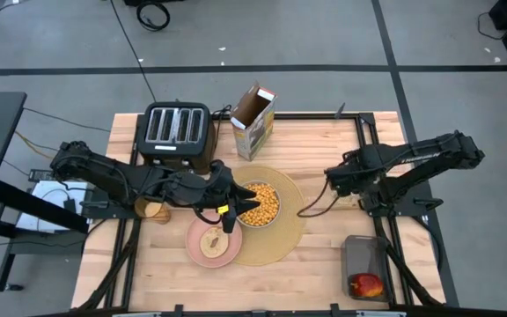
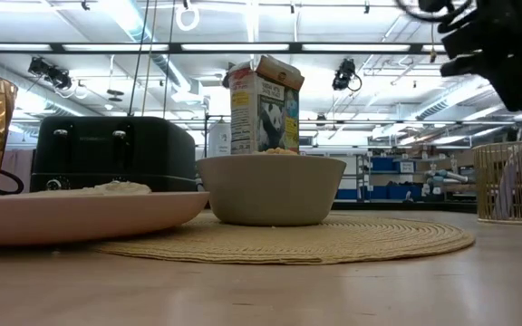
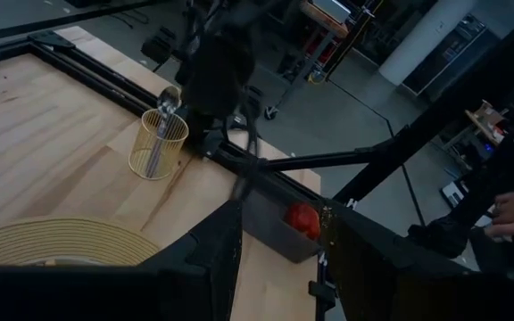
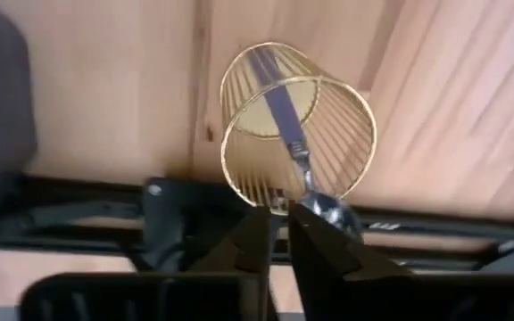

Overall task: Arrange a breakfast setting
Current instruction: Put the purple spoon on the brown placemat to the right of the gray bowl

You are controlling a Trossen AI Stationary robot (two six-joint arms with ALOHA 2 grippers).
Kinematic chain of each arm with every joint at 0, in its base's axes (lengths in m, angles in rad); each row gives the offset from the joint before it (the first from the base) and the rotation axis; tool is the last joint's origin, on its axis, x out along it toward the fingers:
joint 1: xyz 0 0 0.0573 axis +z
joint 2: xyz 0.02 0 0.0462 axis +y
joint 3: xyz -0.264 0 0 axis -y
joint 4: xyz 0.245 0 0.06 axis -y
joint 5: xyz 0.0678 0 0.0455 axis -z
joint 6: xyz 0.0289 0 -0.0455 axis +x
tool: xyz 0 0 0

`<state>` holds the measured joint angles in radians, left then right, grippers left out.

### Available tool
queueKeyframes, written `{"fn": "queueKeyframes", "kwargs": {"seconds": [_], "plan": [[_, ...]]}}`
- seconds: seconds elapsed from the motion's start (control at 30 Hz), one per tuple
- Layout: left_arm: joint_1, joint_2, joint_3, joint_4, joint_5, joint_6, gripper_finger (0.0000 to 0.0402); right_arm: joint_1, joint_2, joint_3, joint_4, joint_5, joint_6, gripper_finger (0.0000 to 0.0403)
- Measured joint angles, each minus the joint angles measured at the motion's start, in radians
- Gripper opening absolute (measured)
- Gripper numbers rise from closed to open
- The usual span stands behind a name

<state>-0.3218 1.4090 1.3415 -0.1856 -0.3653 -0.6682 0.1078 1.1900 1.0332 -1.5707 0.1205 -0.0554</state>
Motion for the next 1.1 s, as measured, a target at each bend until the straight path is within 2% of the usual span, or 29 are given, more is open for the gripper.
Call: {"fn": "queueKeyframes", "kwargs": {"seconds": [0.13, 0.27, 0.4, 0.57, 0.77, 0.97, 1.1], "plan": [[0.0, 0.0, 0.0, 0.0, 0.0, 0.0, 0.0157, -0.105, -0.008, 0.0, 0.001, -0.044, 0.089, 0.0094], [0.0, 0.0, 0.0, 0.0, 0.0, 0.0, 0.0157, -0.262, -0.053, 0.0, 0.001, -0.072, 0.134, 0.0139], [0.0, 0.0, 0.0, 0.0, 0.0, 0.0, 0.0157, -0.429, -0.087, 0.0, -0.001, -0.091, 0.16, 0.0168], [0.0, 0.0, 0.0, -0.004, 0.0, 0.001, 0.0157, -0.588, -0.077, 0.0, -0.001, -0.143, 0.139, 0.0174], [-0.004, 0.0, 0.0, -0.006, 0.0, 0.002, 0.0157, -0.722, -0.033, -0.001, 0.0, -0.181, 0.089, 0.0167], [-0.008, 0.0, 0.0, -0.006, 0.016, 0.01, 0.0157, -0.761, 0.028, -0.035, 0.0, -0.224, 0.055, 0.0167], [-0.008, 0.0, 0.0, -0.006, 0.027, 0.048, 0.0157, -0.761, 0.075, -0.084, -0.001, -0.299, 0.044, 0.0167]]}}
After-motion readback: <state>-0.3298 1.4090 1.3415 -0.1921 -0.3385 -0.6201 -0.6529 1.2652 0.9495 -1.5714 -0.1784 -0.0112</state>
